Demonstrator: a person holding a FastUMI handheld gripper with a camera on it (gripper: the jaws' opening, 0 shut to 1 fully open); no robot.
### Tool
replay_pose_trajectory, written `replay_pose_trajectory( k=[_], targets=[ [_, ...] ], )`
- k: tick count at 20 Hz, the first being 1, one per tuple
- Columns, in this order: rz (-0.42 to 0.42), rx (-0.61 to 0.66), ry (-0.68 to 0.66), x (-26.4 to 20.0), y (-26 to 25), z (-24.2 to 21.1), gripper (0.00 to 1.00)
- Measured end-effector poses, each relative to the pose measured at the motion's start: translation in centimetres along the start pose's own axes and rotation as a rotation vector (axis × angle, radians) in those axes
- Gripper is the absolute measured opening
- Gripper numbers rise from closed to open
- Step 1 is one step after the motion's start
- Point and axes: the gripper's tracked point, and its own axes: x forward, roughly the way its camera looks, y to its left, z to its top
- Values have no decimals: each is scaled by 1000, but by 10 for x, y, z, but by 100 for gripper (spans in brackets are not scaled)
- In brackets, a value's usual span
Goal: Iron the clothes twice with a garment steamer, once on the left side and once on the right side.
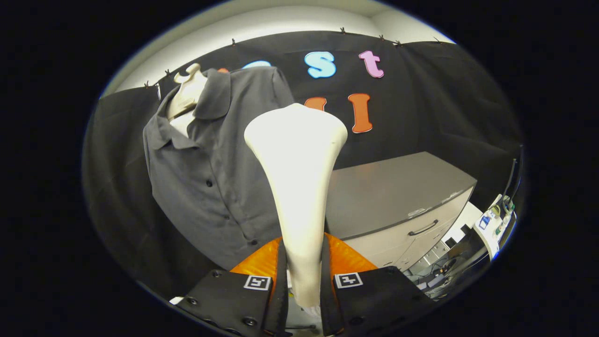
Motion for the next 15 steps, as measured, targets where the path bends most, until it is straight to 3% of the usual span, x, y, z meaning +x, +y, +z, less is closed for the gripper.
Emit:
replay_pose_trajectory(
  k=[9,15],
  targets=[
    [-74,-9,-166,-32,-63,71,36],
    [-70,9,-164,-26,-81,75,36]
  ],
)
